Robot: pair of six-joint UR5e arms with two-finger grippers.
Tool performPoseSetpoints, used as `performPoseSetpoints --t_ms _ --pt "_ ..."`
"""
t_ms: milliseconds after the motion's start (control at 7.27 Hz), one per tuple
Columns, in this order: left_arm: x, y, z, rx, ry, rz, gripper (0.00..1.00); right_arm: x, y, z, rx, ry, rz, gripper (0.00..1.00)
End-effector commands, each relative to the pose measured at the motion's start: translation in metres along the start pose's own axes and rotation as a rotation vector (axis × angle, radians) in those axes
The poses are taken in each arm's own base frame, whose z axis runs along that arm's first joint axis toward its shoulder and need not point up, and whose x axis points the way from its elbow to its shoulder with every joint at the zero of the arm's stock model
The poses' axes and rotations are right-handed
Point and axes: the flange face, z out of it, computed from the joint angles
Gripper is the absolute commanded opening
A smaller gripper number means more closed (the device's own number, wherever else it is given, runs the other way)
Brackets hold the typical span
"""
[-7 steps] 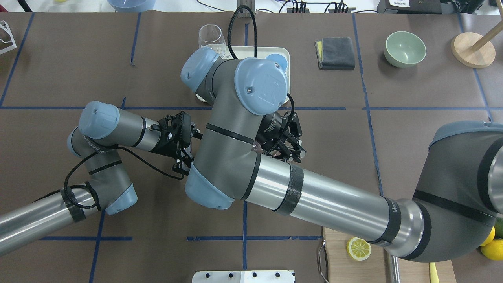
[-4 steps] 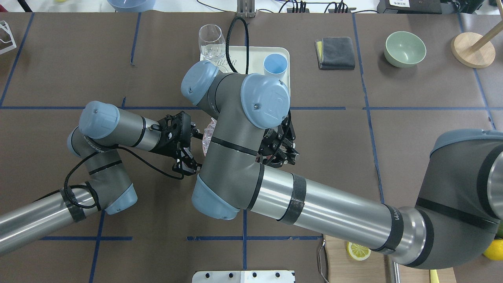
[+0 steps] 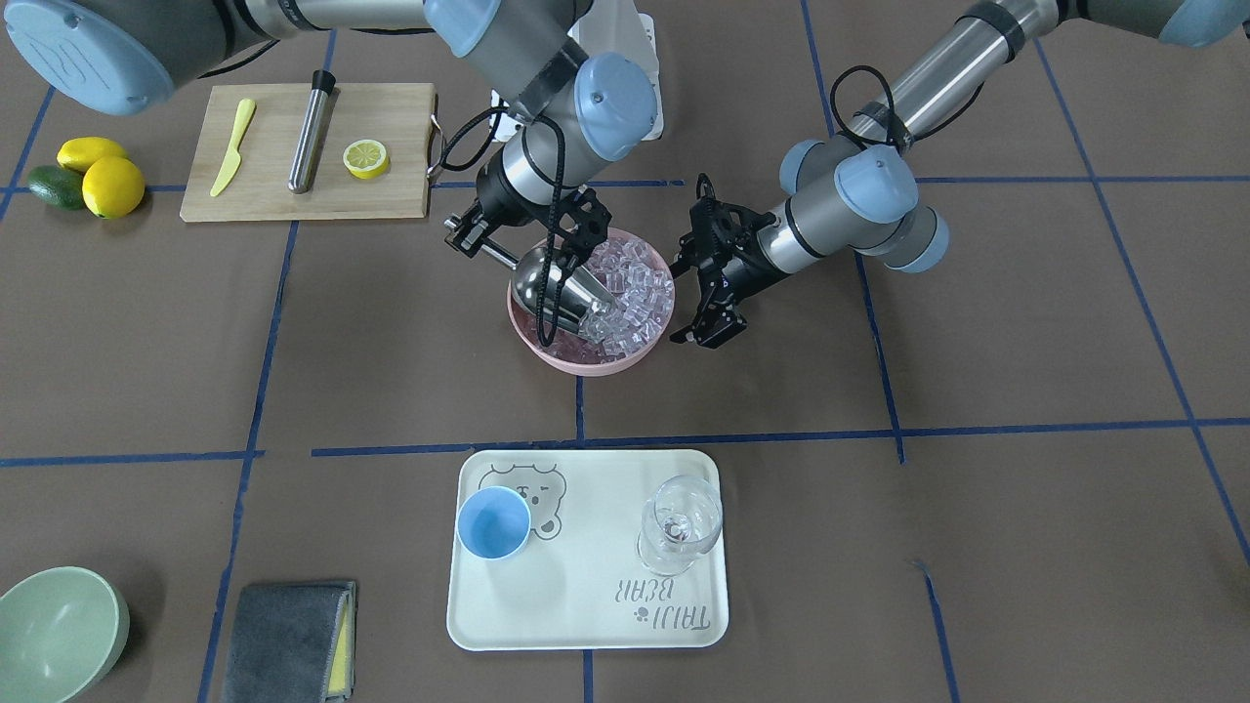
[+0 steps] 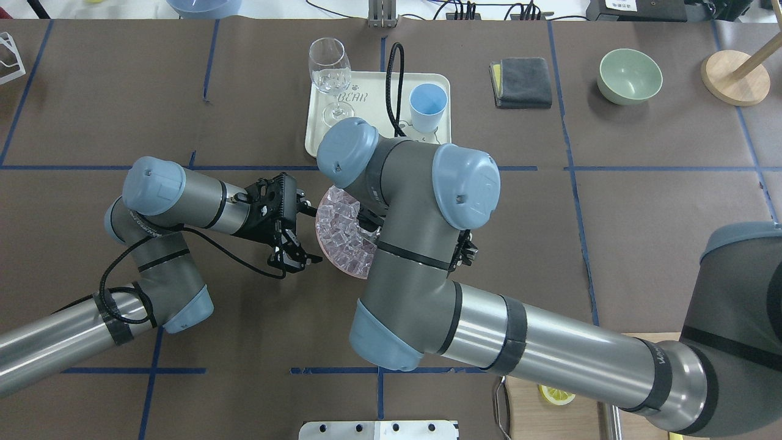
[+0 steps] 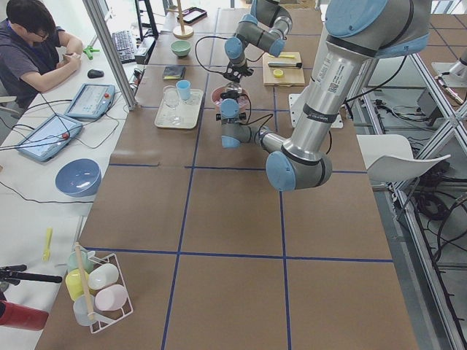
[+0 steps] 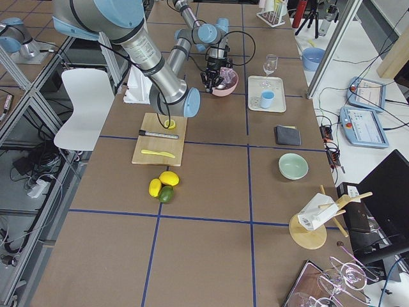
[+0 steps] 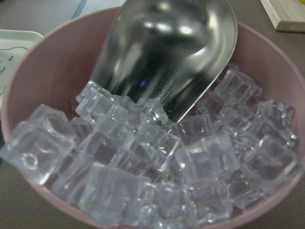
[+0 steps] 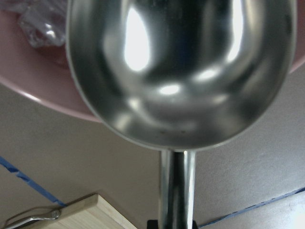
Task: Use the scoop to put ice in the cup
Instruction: 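Dip the scoop into the ice cubes while the left gripper tilts the bowl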
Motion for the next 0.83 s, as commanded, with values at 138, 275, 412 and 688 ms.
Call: performPoseSetpoints --t_ms 138,275,412,688 --pt "-0.001 0.000 0.000 0.000 -0.001 0.000 1.00 -0.010 0.008 0.012 0.077 0.002 0.008 0.00" --pt "0.000 -0.001 0.000 0.002 -0.001 0.001 1.00 -0.016 0.004 0.013 0.111 0.001 0.011 0.00" --pt "0.000 -0.001 0.000 0.002 -0.001 0.001 1.00 -0.015 0.003 0.021 0.144 -0.001 0.007 0.00" --pt "-0.001 -0.001 -0.001 0.003 -0.002 0.002 1.00 -0.012 0.002 0.037 0.192 -0.004 0.005 0.00"
